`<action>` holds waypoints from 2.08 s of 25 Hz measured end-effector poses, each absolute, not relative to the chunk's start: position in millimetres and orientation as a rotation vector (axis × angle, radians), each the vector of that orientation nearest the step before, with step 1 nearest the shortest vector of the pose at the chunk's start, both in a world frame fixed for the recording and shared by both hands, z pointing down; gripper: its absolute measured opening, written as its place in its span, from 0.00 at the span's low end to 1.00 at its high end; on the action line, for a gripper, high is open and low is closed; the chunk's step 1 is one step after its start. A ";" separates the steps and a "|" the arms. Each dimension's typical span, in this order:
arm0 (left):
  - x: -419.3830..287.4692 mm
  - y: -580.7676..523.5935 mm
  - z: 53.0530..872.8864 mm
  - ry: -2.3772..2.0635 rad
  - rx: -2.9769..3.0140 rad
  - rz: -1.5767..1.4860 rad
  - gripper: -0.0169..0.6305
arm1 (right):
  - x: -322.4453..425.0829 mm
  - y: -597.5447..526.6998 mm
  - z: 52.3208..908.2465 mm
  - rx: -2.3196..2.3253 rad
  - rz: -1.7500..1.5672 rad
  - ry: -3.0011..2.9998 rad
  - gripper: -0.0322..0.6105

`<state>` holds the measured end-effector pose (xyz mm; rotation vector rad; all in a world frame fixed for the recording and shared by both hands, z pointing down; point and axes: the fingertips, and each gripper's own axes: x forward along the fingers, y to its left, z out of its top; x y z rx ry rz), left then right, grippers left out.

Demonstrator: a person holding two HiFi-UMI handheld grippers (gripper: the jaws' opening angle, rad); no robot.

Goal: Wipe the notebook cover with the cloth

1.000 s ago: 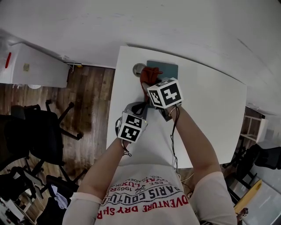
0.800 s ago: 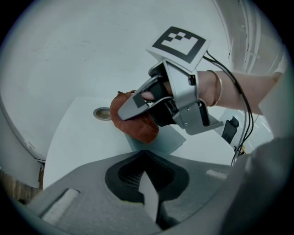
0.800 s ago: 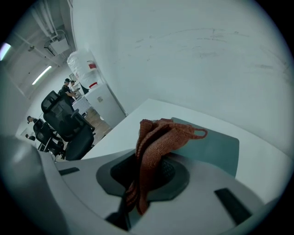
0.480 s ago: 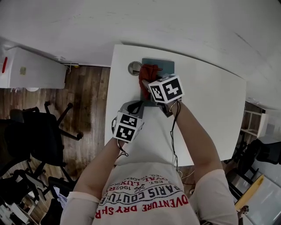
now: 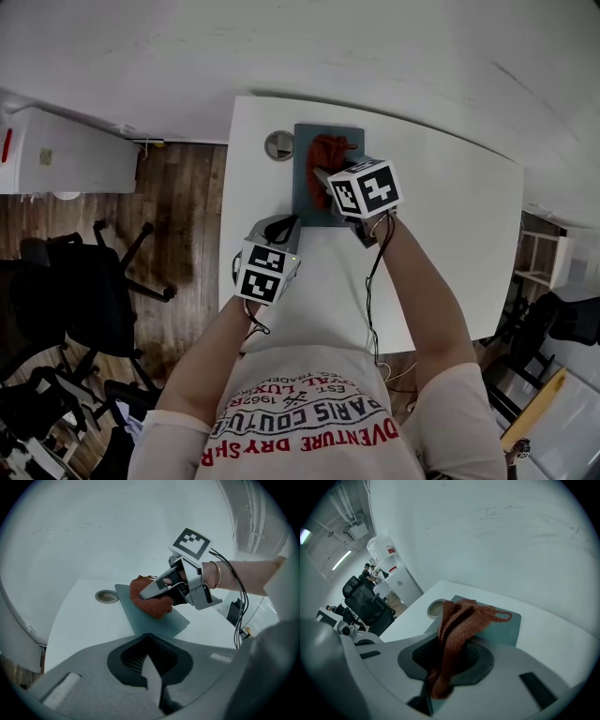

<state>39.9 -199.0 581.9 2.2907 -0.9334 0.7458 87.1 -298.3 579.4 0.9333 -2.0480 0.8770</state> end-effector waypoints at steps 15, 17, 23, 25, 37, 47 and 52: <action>39.2 -197.9 581.9 -0.940 2.312 0.765 0.04 | 135.7 -293.2 579.1 1.018 0.902 -1.989 0.18; 38.9 -197.8 581.5 -0.944 2.315 0.767 0.04 | 145.8 -293.2 576.9 1.038 0.893 -1.969 0.17; 39.8 -197.8 581.0 -0.942 2.314 0.764 0.04 | 171.6 -289.0 576.7 1.113 0.941 -1.932 0.17; 40.1 -198.3 580.9 -0.937 2.312 0.763 0.04 | 177.8 -287.7 576.9 1.126 0.947 -1.920 0.17; 40.3 -198.3 580.1 -0.943 2.319 0.766 0.04 | 206.3 -276.0 568.2 1.137 0.780 -1.806 0.16; 42.1 -196.7 581.3 -0.932 2.323 0.764 0.04 | 104.0 -251.8 537.1 1.000 0.806 -2.033 0.16; 39.6 -196.6 582.2 -0.940 2.279 0.742 0.04 | 60.8 -238.3 545.1 0.922 0.831 -2.070 0.16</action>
